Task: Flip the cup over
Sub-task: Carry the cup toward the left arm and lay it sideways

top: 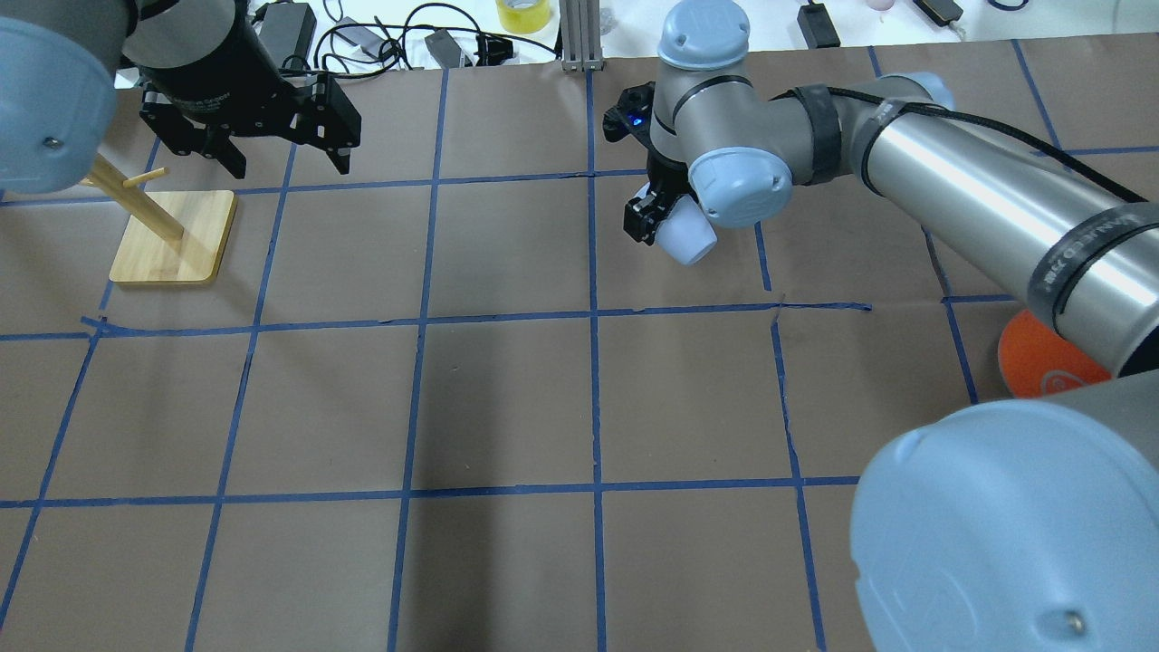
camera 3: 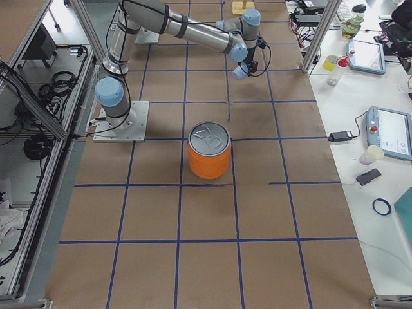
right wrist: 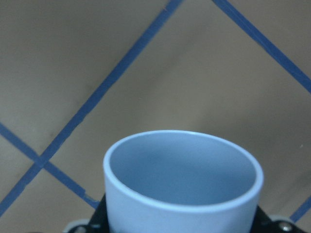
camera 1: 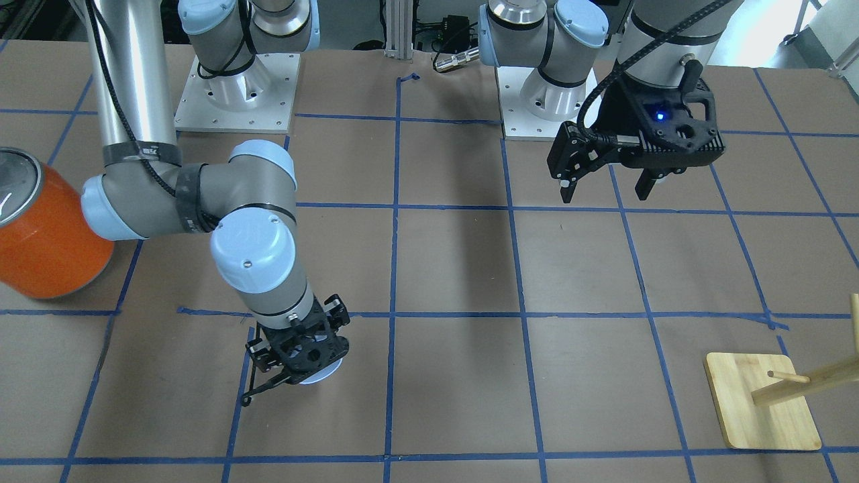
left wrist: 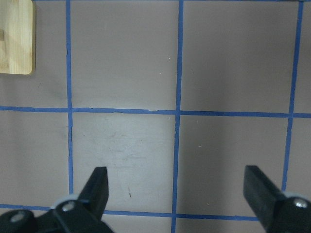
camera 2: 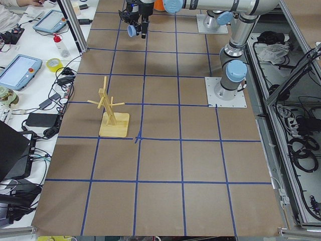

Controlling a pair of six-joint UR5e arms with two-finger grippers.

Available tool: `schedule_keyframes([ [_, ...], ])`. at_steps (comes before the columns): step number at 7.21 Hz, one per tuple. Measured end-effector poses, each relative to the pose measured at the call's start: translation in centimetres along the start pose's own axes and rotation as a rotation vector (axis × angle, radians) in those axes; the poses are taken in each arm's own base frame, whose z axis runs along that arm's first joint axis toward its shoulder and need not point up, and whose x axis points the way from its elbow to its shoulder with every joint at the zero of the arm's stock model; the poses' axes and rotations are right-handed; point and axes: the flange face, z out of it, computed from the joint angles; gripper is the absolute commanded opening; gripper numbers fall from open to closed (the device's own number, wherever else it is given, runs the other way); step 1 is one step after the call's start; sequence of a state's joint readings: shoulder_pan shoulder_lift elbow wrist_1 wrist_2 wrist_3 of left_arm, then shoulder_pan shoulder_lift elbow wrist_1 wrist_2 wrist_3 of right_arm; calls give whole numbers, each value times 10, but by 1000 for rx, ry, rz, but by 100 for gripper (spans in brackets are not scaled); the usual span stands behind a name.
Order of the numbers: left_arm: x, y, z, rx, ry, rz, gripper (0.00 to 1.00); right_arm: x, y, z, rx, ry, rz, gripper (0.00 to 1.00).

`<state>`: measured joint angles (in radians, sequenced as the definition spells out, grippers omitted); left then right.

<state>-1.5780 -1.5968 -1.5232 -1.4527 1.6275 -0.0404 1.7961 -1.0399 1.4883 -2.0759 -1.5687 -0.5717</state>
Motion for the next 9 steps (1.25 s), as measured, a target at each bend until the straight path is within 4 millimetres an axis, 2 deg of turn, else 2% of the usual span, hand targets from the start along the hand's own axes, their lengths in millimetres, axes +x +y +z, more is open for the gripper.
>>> schedule_keyframes([
  [1, 0, 0, 0, 0, 0, 1, 100, -19, -13, -10, -19, 28, -200, 43],
  [3, 0, 0, 0, 0, 0, 3, 100, -43, -28, -6, -64, 79, -588, 47],
  [4, 0, 0, 0, 0, 1, 4, 100, -59, -37, 3, -62, 91, -735, 51],
  [5, 0, 0, 0, -1, 1, 4, 100, -81, -50, 17, -41, 116, -872, 46],
  [6, 0, 0, 0, 0, 1, 4, 100, -107, -65, 33, -9, 146, -961, 37],
  [8, 0, 0, 0, -1, 0, 4, 100, -160, -87, 61, 40, 175, -1049, 38],
  [9, 0, 0, 0, -1, 0, 3, 100, -173, -91, 65, 52, 180, -1062, 57],
])
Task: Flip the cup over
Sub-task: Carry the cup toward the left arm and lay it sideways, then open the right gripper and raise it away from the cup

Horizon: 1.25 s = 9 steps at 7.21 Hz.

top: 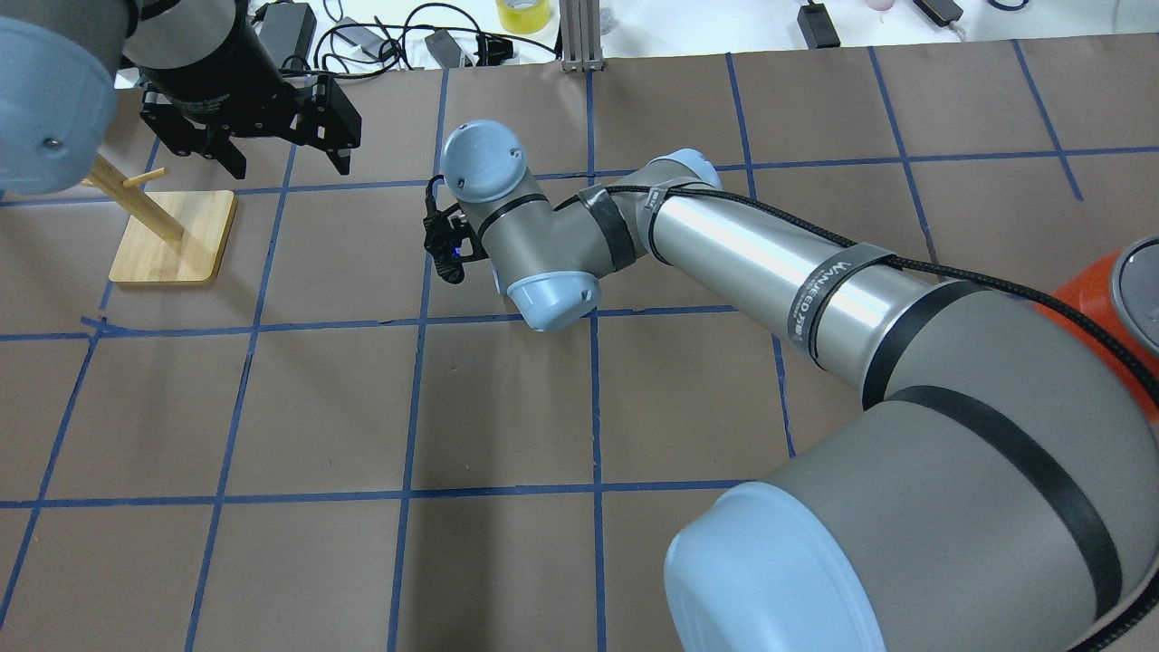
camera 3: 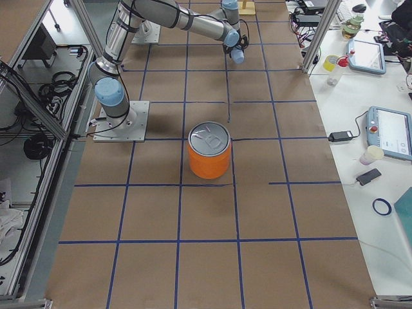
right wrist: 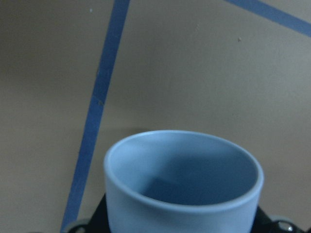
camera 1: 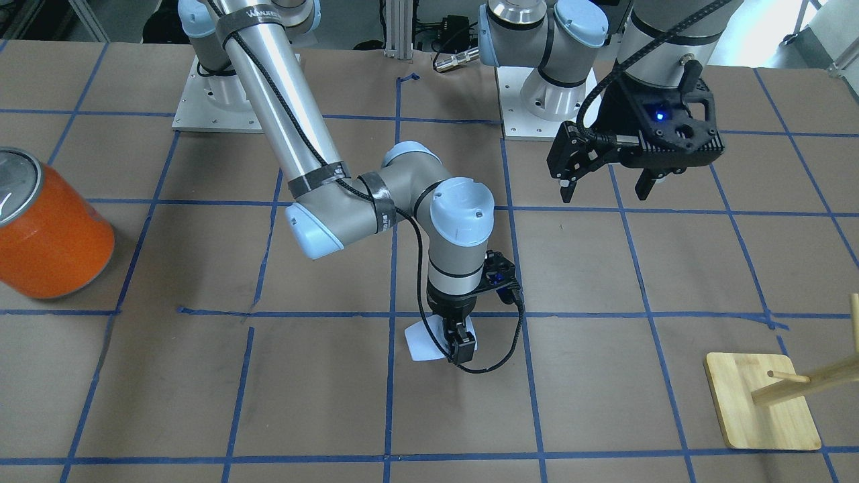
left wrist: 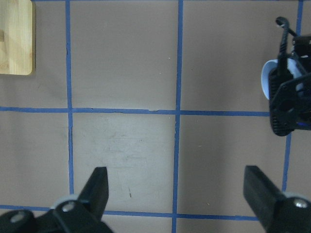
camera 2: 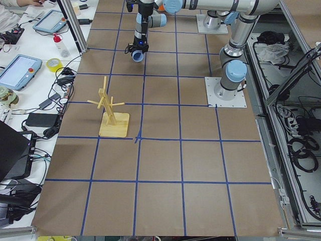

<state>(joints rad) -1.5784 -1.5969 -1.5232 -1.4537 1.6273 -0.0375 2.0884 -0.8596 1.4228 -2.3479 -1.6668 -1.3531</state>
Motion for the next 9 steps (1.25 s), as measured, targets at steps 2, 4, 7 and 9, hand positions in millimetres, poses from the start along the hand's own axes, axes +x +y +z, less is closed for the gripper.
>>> schedule_keyframes([
  [2, 0, 0, 0, 1, 1, -1, 100, -4, -5, 6, 1, -5, 12, 100],
  [4, 0, 0, 0, 0, 1, -2, 100, -1, -2, -8, 5, 16, 44, 100],
  [7, 0, 0, 0, 0, 0, -2, 100, 10, 41, -78, 7, 86, 124, 100],
  [9, 0, 1, -1, 2, 1, -4, 100, -6, 106, -144, 7, 141, 353, 100],
])
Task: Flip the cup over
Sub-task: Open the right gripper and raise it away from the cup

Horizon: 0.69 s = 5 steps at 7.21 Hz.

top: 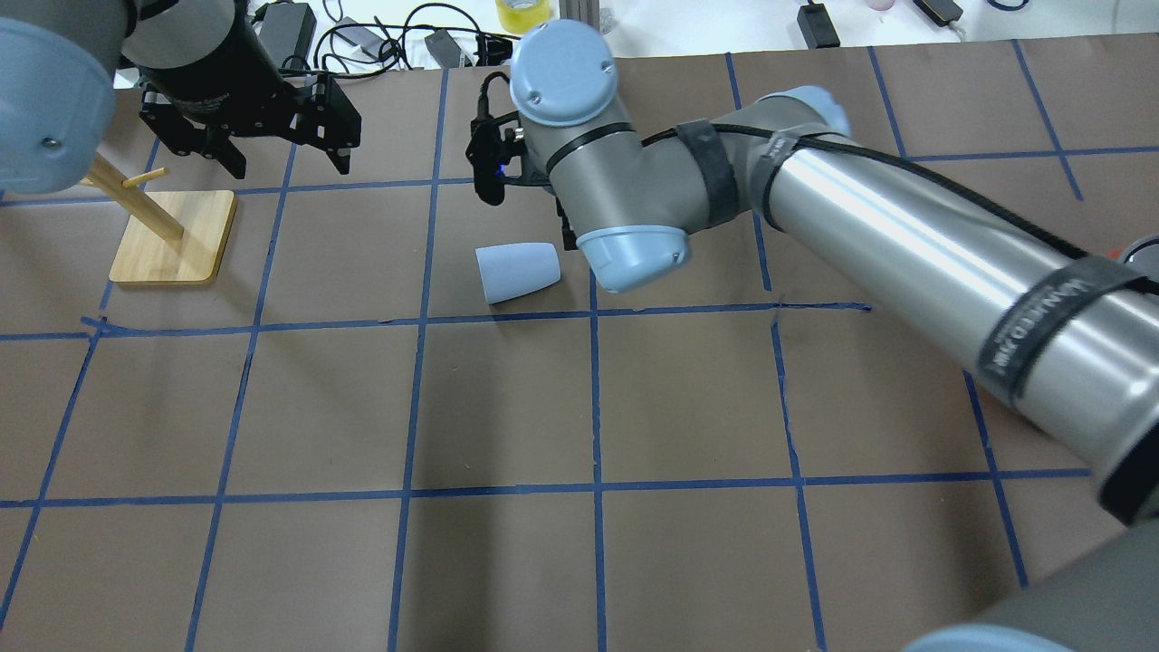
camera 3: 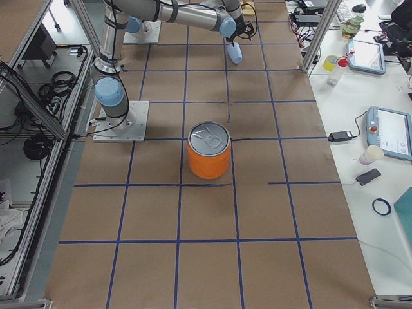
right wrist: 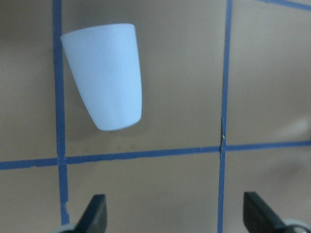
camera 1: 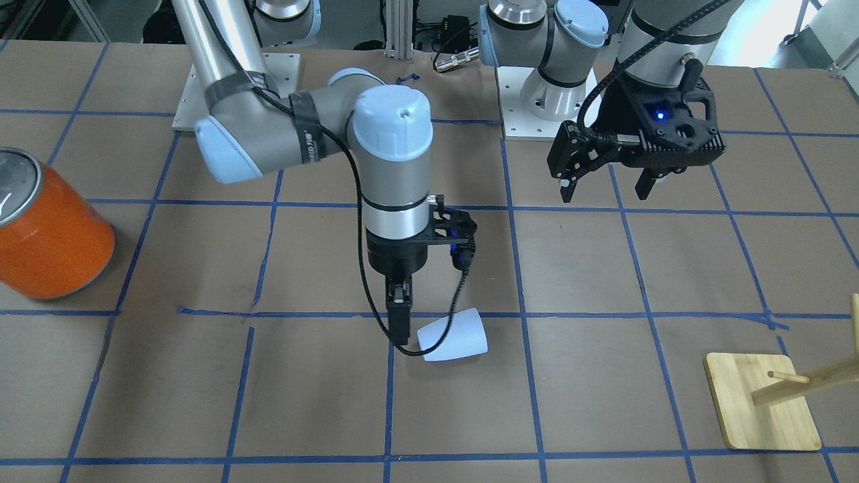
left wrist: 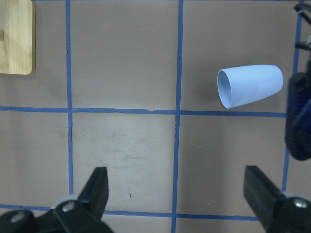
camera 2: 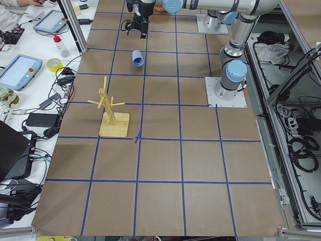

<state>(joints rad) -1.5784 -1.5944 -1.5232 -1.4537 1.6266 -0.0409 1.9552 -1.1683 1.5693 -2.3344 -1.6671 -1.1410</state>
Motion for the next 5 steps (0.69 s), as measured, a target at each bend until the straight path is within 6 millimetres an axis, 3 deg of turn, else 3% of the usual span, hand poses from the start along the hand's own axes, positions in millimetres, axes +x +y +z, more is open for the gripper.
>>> schedule_keyframes([
  [1, 0, 0, -1, 2, 0, 0, 100, 4, 32, -25, -7, 21, 162, 100],
  [3, 0, 0, -1, 3, 1, 1, 100, 22, 96, -55, -36, 48, 422, 100],
  [5, 1, 0, -1, 1, 21, 2, 100, 31, 150, -91, -76, 41, 683, 100],
])
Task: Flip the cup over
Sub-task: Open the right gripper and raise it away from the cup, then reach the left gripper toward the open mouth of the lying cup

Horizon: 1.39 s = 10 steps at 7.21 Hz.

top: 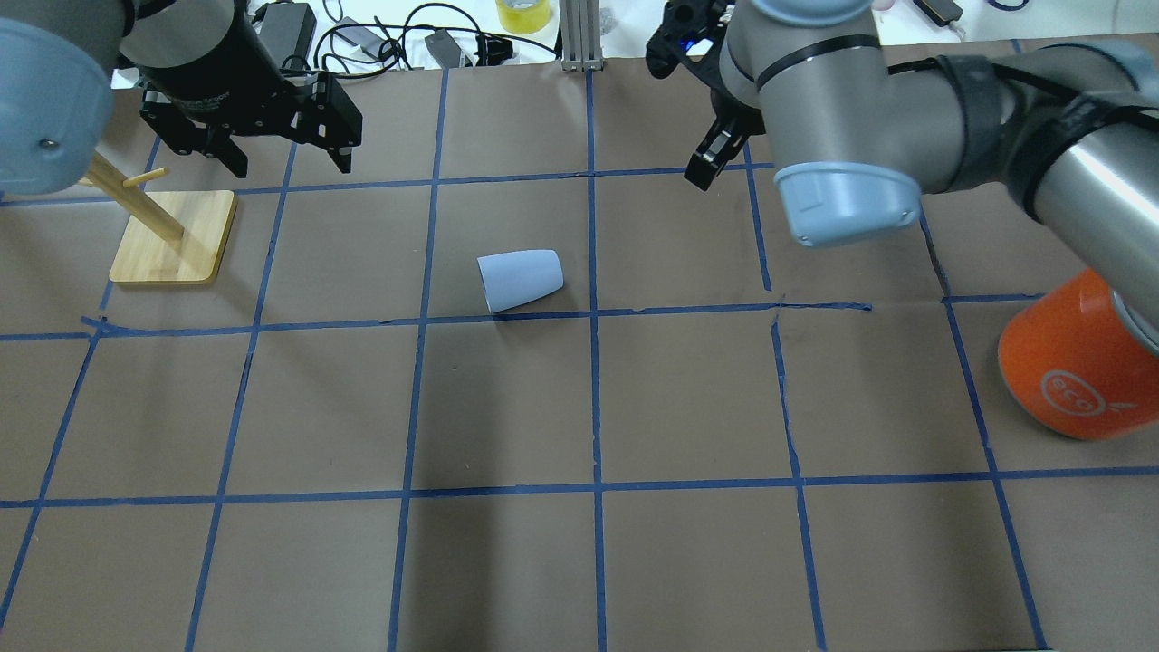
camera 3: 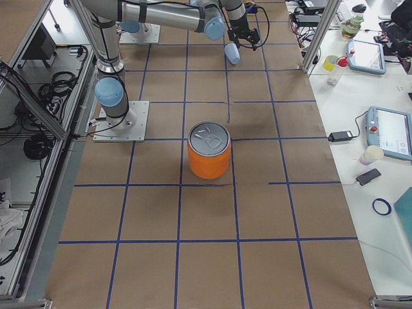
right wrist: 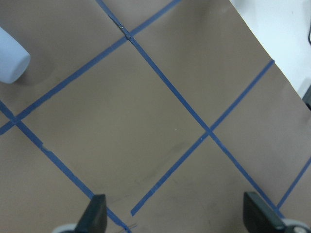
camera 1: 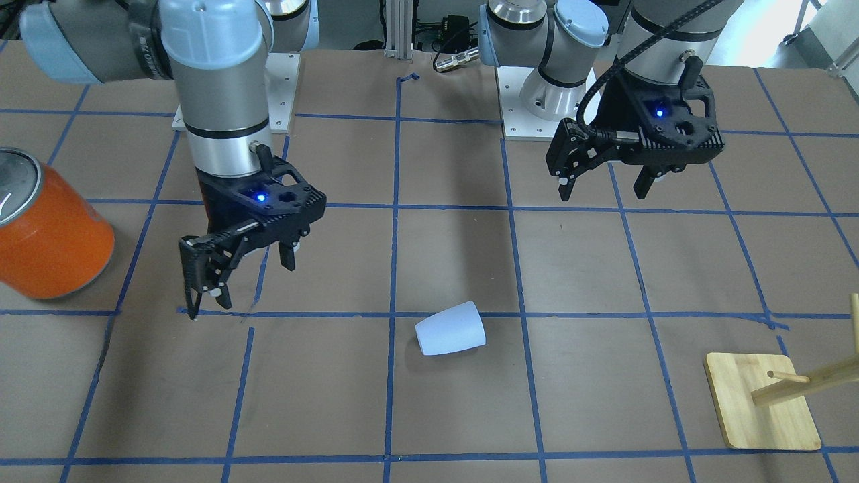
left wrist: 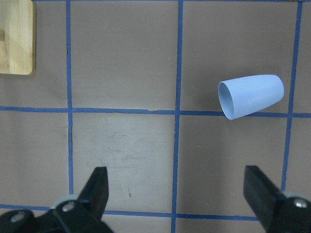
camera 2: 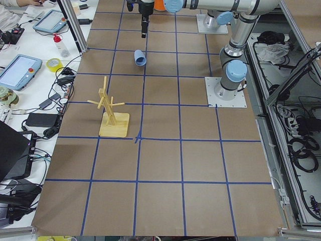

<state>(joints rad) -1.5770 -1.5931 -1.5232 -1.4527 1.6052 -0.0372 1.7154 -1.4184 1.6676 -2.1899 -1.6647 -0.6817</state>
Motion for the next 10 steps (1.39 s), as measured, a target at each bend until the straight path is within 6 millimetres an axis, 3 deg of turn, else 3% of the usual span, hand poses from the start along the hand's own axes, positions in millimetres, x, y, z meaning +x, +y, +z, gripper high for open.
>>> schedule_keyframes([
  [2, 0, -2, 1, -1, 37, -6, 100, 22, 43, -41, -66, -80, 124, 100],
  [4, 5, -9, 8, 11, 126, -12, 100, 27, 73, -72, -114, -144, 255, 100],
  [6, 9, -14, 41, 41, 253, -28, 100, 22, 76, -82, -131, -178, 563, 100],
  [7, -1, -14, 62, 53, 315, -56, 100, 19, 77, -87, -151, -179, 721, 100],
  [9, -10, -18, 89, 32, 490, -106, 100, 17, 80, -95, -199, -177, 847, 100],
  [10, -12, -24, 101, 14, 570, -125, 100, 26, 73, -98, -214, -177, 870, 100],
])
